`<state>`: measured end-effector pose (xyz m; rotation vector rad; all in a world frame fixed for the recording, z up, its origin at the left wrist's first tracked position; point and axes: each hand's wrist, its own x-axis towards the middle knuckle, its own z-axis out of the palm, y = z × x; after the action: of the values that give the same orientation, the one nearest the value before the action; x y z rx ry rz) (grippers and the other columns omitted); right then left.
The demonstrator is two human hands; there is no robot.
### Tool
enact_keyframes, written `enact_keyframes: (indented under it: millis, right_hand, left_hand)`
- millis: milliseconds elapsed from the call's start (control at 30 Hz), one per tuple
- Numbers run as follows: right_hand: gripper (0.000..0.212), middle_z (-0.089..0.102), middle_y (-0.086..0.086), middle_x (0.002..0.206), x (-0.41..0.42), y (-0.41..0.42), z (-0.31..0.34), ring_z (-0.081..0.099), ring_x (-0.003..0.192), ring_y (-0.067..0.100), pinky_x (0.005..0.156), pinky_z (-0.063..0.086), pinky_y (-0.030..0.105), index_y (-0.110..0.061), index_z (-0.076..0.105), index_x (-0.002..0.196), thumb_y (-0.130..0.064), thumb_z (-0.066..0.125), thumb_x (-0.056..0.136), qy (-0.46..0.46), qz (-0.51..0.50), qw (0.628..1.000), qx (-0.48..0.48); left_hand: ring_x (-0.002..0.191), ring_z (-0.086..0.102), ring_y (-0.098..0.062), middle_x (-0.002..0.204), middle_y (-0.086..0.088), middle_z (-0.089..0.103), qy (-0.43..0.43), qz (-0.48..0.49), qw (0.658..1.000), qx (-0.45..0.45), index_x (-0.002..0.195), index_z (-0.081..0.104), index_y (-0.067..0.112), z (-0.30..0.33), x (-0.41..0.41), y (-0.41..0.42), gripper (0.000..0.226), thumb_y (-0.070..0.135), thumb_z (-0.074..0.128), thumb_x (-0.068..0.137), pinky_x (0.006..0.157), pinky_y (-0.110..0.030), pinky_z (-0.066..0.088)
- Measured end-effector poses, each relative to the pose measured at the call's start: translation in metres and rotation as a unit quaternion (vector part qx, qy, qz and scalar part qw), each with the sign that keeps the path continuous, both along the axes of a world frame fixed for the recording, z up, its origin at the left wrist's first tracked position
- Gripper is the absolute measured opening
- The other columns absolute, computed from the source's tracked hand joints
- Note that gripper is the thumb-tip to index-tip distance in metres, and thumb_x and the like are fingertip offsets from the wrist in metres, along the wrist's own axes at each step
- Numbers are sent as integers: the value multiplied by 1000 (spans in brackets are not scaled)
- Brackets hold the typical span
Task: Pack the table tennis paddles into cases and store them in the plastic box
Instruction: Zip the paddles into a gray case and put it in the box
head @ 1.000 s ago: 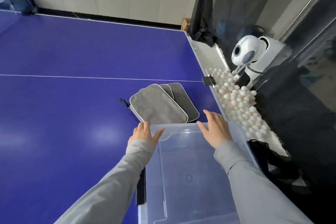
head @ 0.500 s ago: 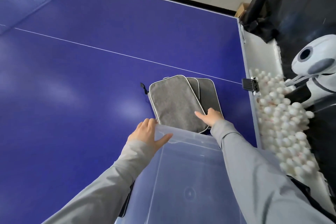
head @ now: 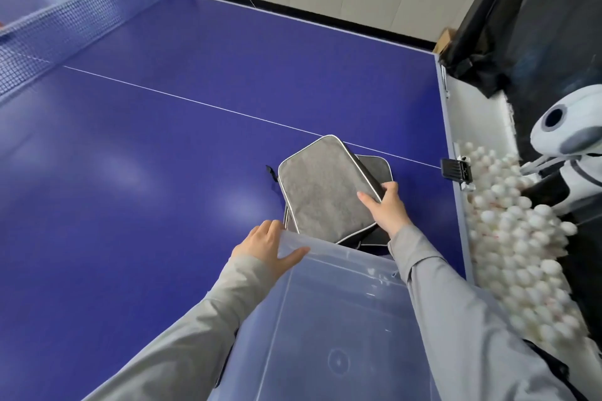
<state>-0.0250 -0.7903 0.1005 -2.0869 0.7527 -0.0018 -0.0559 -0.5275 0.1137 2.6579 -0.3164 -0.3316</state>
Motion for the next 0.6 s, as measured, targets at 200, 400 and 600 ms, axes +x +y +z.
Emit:
enact_keyframes:
  millis: [200,400,600]
  right_hand:
    - [38,53,-7,89,-7,1,40,53,87,18,69,40,25,-15,41,105,-31,68,84,-161,-80,982,51]
    - [37,52,-15,90,-37,36,102,52,74,-8,60,38,-1,-21,39,104,-33,67,83,-321,-112,935,105]
    - [25,58,-14,93,-86,116,114,56,77,-12,73,44,7,-25,48,103,-27,67,86,-353,-63,920,159]
  left_hand:
    - [115,47,-14,118,9,50,-6,-15,1000,-11,120,48,22,7,-2,3,57,66,47,83,83,-29,41]
    - [114,51,-17,113,4,54,8,145,937,-317,110,57,22,35,0,29,25,39,46,96,87,-23,39]
    - [73,65,-8,100,3,63,121,178,810,-545,119,45,28,100,13,69,33,49,44,93,64,-26,52]
